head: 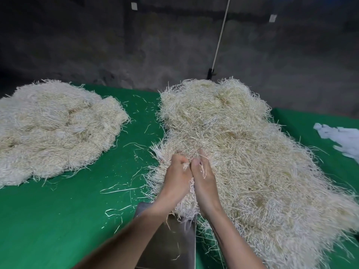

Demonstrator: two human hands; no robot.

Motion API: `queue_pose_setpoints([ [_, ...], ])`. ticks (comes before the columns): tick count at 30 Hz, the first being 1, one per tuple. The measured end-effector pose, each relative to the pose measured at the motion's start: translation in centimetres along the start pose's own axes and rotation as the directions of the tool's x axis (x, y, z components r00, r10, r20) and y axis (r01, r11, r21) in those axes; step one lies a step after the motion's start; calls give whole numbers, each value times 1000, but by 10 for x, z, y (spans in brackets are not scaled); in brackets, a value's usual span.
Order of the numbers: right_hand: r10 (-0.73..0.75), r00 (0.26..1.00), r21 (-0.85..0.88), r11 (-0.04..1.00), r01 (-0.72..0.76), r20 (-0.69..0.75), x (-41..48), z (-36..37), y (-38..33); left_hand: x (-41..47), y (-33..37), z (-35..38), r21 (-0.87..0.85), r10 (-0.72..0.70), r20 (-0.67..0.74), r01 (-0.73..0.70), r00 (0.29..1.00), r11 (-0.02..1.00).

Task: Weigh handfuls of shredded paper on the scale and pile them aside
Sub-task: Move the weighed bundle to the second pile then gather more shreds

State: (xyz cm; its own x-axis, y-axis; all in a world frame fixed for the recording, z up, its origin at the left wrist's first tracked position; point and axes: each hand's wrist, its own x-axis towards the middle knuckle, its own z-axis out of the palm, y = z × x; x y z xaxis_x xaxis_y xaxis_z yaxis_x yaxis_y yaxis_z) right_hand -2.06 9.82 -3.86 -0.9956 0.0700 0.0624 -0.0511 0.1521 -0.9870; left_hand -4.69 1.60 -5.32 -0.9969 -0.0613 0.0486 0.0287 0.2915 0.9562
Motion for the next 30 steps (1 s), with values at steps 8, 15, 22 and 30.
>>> queue_pose_setpoints([
  [8, 370, 896, 422, 873, -245, -246, 16, -18, 8, -39, 11, 4, -432, -310, 153, 345, 938, 833],
  [15, -67, 969, -253, 968, 5, -238, -21, 8, 25, -38, 13, 9, -437, -453, -129, 360, 882, 825],
  [22, -203, 960, -305, 942, 138, -192, -25, 28, 1, -23, 20, -16, -554, -461, -86, 342, 883, 759],
  [30, -182, 972, -140, 977, 162, -146, -42, 57, -3, -34, 13, -51, -635, -526, 25, 420, 850, 648],
])
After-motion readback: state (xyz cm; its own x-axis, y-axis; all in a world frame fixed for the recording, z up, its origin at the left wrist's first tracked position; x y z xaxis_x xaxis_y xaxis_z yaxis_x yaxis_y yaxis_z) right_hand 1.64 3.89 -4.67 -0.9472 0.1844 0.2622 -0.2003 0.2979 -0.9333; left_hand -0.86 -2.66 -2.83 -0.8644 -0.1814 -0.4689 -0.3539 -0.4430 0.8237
